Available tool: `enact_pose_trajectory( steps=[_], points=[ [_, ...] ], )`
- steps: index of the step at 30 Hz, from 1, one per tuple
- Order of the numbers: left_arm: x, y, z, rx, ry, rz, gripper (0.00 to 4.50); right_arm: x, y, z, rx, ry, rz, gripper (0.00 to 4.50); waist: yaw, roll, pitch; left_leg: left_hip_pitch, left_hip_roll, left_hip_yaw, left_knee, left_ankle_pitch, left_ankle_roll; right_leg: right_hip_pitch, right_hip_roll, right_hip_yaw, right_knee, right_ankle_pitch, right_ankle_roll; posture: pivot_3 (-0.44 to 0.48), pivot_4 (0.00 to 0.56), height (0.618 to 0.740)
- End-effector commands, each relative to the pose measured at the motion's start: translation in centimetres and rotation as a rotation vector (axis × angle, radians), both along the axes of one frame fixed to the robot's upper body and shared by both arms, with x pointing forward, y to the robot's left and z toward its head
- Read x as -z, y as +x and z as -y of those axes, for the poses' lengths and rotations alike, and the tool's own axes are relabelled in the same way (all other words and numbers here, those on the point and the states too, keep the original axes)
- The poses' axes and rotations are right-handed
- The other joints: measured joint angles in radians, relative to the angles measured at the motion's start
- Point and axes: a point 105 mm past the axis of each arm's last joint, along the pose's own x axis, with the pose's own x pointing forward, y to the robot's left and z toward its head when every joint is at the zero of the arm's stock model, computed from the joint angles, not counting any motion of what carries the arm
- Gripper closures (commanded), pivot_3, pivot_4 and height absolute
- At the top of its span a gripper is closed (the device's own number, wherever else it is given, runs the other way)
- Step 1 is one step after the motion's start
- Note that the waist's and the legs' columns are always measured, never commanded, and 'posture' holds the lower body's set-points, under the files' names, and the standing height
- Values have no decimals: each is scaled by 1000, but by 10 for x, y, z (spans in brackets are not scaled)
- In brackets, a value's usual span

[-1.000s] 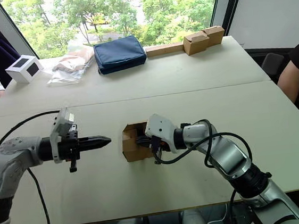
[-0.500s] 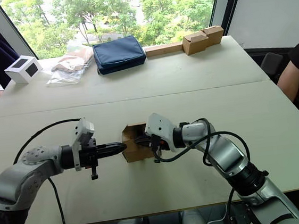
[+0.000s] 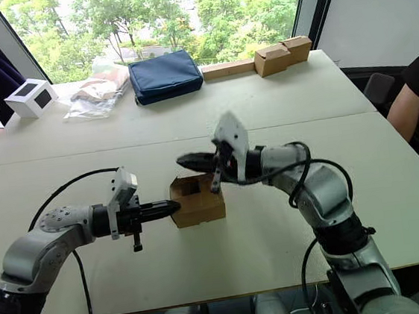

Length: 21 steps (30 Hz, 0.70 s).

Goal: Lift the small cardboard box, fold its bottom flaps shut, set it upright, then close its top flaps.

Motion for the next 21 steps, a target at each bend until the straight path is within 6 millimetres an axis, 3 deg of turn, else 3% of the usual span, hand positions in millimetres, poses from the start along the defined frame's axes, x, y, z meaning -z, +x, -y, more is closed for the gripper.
enact_pose_trajectory(
  steps=[1,5,13,21],
  points=[
    [0,-1,0,-1,6,11,4487,17,17,3,100,-99,13,4500,-1,0,0,0,0,0,0,0,0,0,0,0,0,0,0,0,150,737],
    [0,-1,0,-6,2,11,4487,43,16,-2,92,-247,28,4500,-4,0,0,0,-1,1,0,0,0,-1,-1,0,0,0,0,0,150,737],
    [-6,4,-4,-44,-40,8,4487,57,-7,-6,2,-285,3,4500,-1,0,0,0,-1,1,0,0,0,-1,-1,0,0,0,0,0,150,737],
    [-25,17,-12,-97,-125,11,4487,71,-12,0,17,-331,-14,4500,-3,0,0,0,-1,1,0,0,0,-1,0,0,0,0,0,0,150,737]
  ],
)
